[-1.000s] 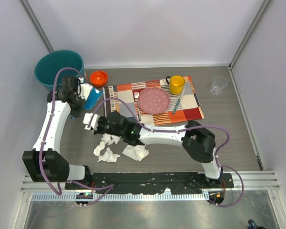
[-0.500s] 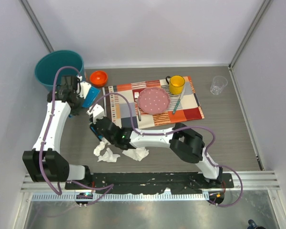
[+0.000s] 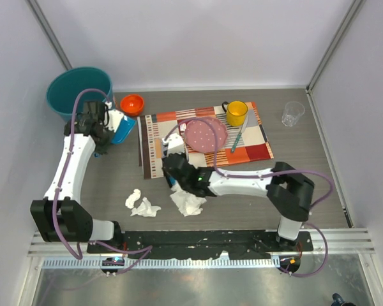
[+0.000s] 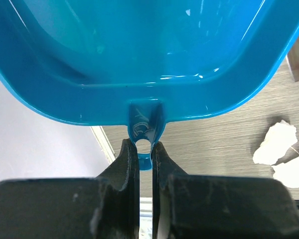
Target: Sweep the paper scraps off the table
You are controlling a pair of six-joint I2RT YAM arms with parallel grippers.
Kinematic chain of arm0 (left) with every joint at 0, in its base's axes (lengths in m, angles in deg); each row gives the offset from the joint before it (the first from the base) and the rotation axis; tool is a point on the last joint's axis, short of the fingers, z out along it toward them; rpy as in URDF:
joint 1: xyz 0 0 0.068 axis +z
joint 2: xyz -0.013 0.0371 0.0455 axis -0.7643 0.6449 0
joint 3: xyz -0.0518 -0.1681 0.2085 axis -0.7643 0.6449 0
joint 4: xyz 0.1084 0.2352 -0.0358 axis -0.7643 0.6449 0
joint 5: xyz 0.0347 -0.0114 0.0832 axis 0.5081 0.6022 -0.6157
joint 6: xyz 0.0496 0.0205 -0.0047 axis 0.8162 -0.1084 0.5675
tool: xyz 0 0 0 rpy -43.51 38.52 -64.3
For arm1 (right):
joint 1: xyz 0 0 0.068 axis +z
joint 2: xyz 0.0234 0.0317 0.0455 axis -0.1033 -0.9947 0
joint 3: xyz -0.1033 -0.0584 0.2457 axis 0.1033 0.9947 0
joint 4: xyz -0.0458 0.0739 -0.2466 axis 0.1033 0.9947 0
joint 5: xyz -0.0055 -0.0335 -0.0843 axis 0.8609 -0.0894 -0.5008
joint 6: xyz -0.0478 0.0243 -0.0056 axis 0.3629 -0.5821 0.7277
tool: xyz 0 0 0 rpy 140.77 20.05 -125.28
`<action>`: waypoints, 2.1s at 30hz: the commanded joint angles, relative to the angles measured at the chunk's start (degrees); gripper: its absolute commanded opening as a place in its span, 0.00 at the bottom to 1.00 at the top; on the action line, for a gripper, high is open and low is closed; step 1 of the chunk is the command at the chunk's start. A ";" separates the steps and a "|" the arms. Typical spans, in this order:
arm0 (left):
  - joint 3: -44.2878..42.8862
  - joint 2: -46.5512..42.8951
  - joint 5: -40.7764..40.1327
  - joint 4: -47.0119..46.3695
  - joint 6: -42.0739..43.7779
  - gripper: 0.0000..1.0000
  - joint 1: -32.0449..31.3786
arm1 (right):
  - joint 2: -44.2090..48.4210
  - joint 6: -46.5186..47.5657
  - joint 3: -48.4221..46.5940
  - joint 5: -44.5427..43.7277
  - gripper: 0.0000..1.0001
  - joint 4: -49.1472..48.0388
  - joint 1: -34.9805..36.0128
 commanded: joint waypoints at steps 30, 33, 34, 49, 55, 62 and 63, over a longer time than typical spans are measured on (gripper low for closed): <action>15.48 14.89 5.47 11.86 4.90 0.00 -37.58 | 28.43 -5.86 18.08 -27.65 0.01 29.70 -0.67; 13.81 16.92 6.26 11.25 4.81 0.00 -37.85 | 24.83 -7.53 17.21 -22.49 0.01 28.38 -0.67; 13.11 18.14 6.44 10.98 4.81 0.00 -37.85 | 24.12 -8.23 16.77 -21.59 0.01 27.77 -0.58; 10.38 22.81 6.17 7.55 3.85 0.00 -37.94 | 12.70 -18.15 10.27 5.71 0.01 5.27 -0.23; 10.38 21.85 6.44 6.85 3.32 0.00 -37.85 | 8.29 -20.54 4.11 11.90 0.01 3.16 0.74; 9.33 17.98 12.04 5.36 2.53 0.00 -34.26 | 15.03 -17.39 6.64 6.29 0.01 5.35 0.39; 9.59 17.46 12.24 4.83 2.18 0.00 -33.64 | 16.54 -16.08 7.44 3.84 0.01 6.05 0.21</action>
